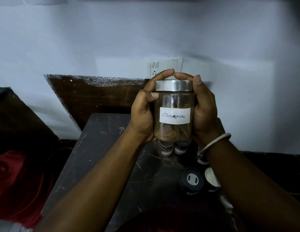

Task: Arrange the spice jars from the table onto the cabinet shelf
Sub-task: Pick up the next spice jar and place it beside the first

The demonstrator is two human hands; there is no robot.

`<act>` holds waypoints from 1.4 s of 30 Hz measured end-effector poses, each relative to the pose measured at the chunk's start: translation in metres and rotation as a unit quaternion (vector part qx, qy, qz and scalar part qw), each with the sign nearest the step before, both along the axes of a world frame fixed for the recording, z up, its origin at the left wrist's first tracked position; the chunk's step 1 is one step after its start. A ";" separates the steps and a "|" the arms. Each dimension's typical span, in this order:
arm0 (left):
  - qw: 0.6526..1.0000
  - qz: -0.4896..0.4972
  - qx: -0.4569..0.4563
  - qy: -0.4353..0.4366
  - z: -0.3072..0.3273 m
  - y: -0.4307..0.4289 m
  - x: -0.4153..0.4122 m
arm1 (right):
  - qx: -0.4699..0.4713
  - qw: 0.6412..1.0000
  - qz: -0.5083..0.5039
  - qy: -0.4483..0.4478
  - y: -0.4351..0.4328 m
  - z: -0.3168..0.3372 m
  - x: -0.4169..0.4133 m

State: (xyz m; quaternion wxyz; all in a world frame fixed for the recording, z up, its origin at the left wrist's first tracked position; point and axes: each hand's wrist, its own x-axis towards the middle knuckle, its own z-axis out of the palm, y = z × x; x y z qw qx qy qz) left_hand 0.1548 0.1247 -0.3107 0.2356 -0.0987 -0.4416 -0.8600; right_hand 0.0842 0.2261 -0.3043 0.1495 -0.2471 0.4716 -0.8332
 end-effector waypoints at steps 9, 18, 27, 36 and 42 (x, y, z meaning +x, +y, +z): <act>1.000 -0.015 0.003 -0.011 0.002 -0.002 0.001 | 0.010 1.000 0.009 -0.002 -0.004 -0.003 -0.001; 1.000 -0.007 0.001 -0.014 0.005 -0.005 0.003 | -0.011 1.000 0.019 0.009 -0.008 0.001 0.002; 0.996 0.036 -0.078 0.028 0.051 -0.039 -0.011 | 0.011 0.977 -0.075 0.199 -0.027 0.047 -0.012; 0.959 0.167 -0.203 0.110 0.232 -0.123 -0.044 | -0.010 0.924 -0.121 0.362 -0.106 0.221 -0.048; 0.936 0.257 -0.212 0.113 0.316 -0.188 -0.069 | 0.044 0.907 -0.118 0.402 -0.186 0.309 -0.086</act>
